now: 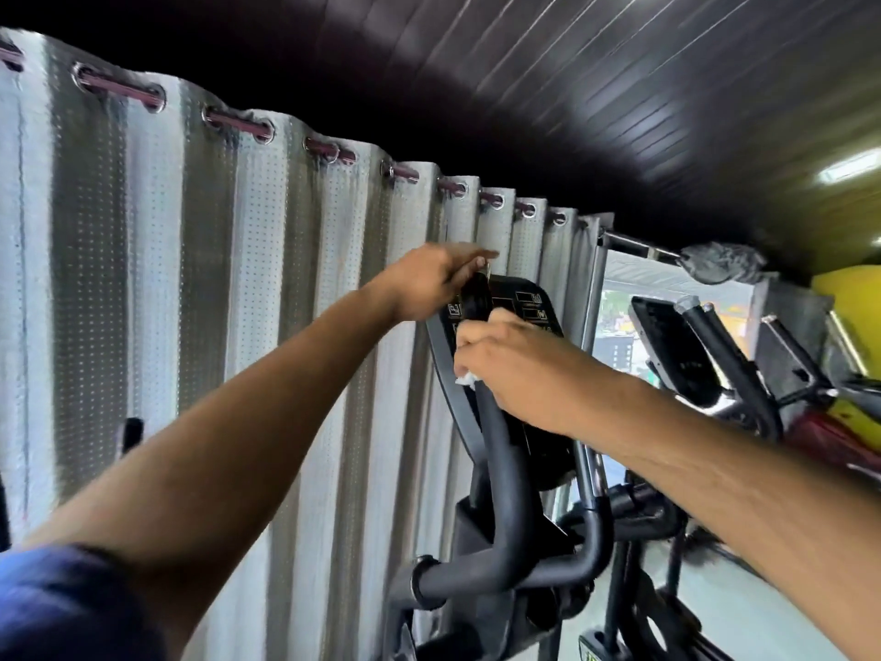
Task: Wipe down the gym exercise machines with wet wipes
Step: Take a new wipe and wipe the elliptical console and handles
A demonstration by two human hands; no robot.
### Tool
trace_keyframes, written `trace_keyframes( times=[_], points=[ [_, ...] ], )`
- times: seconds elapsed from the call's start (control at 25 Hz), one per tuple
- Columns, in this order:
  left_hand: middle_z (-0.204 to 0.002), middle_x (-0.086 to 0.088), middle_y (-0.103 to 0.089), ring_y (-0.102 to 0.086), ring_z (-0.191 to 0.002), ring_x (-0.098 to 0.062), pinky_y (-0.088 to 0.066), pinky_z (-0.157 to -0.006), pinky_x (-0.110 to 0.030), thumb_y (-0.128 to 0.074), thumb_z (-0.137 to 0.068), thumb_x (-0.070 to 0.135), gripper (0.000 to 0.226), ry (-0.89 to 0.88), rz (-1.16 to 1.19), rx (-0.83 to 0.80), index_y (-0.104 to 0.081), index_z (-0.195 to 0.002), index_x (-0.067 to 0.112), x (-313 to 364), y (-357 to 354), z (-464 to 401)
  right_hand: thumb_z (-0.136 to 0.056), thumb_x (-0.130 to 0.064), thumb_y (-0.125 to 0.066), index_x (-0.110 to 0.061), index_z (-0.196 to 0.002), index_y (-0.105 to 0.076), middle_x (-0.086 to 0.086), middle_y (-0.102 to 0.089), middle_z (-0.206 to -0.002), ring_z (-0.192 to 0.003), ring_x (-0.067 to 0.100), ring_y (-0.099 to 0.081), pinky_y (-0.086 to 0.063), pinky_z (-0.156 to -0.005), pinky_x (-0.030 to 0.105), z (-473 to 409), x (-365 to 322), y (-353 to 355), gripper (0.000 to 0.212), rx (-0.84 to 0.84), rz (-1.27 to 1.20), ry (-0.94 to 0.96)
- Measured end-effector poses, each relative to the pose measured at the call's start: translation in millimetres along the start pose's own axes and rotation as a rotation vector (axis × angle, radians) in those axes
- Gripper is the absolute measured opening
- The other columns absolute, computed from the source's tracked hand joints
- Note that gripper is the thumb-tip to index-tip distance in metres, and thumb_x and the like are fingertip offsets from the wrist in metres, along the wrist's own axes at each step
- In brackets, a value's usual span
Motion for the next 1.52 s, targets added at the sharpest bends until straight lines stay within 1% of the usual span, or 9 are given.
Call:
trace_keyframes(
  times=[0.16, 0.28, 0.4, 0.64, 0.76, 0.92, 1.04, 1.28, 1.52],
  points=[
    [-0.121, -0.008, -0.070, -0.066, -0.110, -0.024, -0.050, -0.093, -0.034, -0.036, -0.112, 0.038, 0.043, 0.024, 0.138, 0.087, -0.058, -0.141, 0.015, 3.0, -8.4, 6.0, -0.092, 0.001, -0.057, -0.017, -0.086, -0.047, -0.006, -0.044, -0.106, -0.101, 0.017, -0.040, -0.046, -0.067, 0.031, 52.4, -48.7, -6.8, 0.022, -0.105, 0.014, 0.084],
    [-0.120, -0.009, -0.072, -0.067, -0.109, -0.023, -0.050, -0.091, -0.030, -0.039, -0.112, 0.034, 0.041, 0.024, 0.186, 0.124, -0.059, -0.142, 0.014, 2.9, -10.2, 5.2, -0.090, 0.005, -0.048, -0.014, -0.089, -0.057, 0.000, -0.046, -0.104, -0.098, 0.018, -0.042, -0.049, -0.059, 0.032, 31.9, -29.5, 4.2, 0.021, 0.015, 0.083, 0.071],
    [-0.128, -0.005, -0.071, -0.066, -0.114, -0.017, -0.049, -0.096, -0.024, -0.042, -0.107, 0.033, 0.045, 0.028, 0.265, 0.129, -0.059, -0.144, 0.013, 1.0, -10.0, 9.3, -0.091, 0.009, -0.041, -0.006, -0.109, -0.069, 0.006, -0.052, -0.105, -0.095, 0.015, -0.039, -0.042, -0.067, 0.026, -17.5, 9.1, 22.3, 0.036, 0.177, 0.079, -0.101],
    [-0.140, -0.003, -0.065, -0.058, -0.131, -0.014, -0.041, -0.108, -0.023, -0.043, -0.112, 0.034, 0.040, 0.127, 0.311, 0.081, -0.060, -0.145, 0.017, 0.3, -8.8, 9.6, -0.094, 0.011, -0.050, -0.014, -0.121, -0.070, 0.001, -0.054, -0.112, -0.102, 0.019, -0.047, -0.030, -0.075, 0.022, -18.7, 9.0, 3.5, 0.042, 0.005, 0.051, -0.114],
    [-0.146, -0.009, -0.060, -0.055, -0.132, -0.020, -0.040, -0.108, -0.028, -0.039, -0.113, 0.031, 0.042, 0.136, 0.229, 0.128, -0.054, -0.149, 0.014, 7.3, -8.2, 10.4, -0.090, 0.012, -0.049, -0.016, -0.116, -0.068, -0.002, -0.050, -0.113, -0.101, 0.018, -0.046, -0.044, -0.084, 0.028, 22.8, -17.8, -1.5, 0.043, -0.040, -0.012, -0.074],
    [-0.173, -0.014, -0.008, 0.005, -0.160, -0.030, 0.007, -0.129, -0.046, -0.034, -0.112, 0.038, 0.060, 0.110, -0.038, 0.017, -0.023, -0.163, 0.008, 40.0, -33.1, 25.4, -0.087, 0.007, -0.052, -0.018, -0.115, -0.062, -0.008, -0.043, -0.116, -0.104, 0.013, -0.039, -0.045, -0.082, 0.027, 82.0, -52.8, -13.4, 0.038, -0.068, -0.116, -0.107],
    [-0.173, -0.010, -0.008, 0.011, -0.160, -0.025, 0.014, -0.127, -0.044, -0.023, -0.108, 0.050, 0.069, -0.048, -0.081, -0.006, -0.024, -0.164, 0.009, 72.8, -57.2, 59.5, -0.089, -0.001, -0.064, -0.024, -0.112, -0.064, -0.014, -0.043, -0.110, -0.098, 0.006, -0.039, -0.045, -0.078, 0.024, 104.9, -60.3, -23.3, 0.032, -0.070, -0.217, -0.152],
    [-0.171, -0.014, -0.020, 0.003, -0.161, -0.031, 0.006, -0.129, -0.051, -0.020, -0.106, 0.048, 0.071, -0.011, -0.043, 0.032, -0.031, -0.161, 0.003, 76.5, -60.1, 66.6, -0.094, 0.002, -0.064, -0.012, -0.111, -0.076, -0.003, -0.060, -0.101, -0.087, 0.013, -0.057, -0.052, -0.077, 0.031, 106.8, -24.7, -25.7, 0.024, 0.378, -0.381, -0.337],
    [-0.171, -0.015, -0.019, 0.005, -0.160, -0.031, 0.006, -0.127, -0.048, -0.030, -0.110, 0.037, 0.062, 0.025, -0.012, 0.043, -0.030, -0.160, 0.000, 78.0, -61.3, 69.9, -0.087, 0.013, -0.063, -0.006, -0.108, -0.074, 0.000, -0.057, -0.107, -0.091, 0.019, -0.051, -0.054, -0.074, 0.033, 117.3, -50.4, -50.7, 0.030, 0.400, -0.338, -0.297]
  ],
)
Point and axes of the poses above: each hand's wrist, its own z-axis away from the middle knuckle, its own y-axis out of the back of the hand, x = y × z, the point moved 5 cm from there along -z, towards the middle knuckle
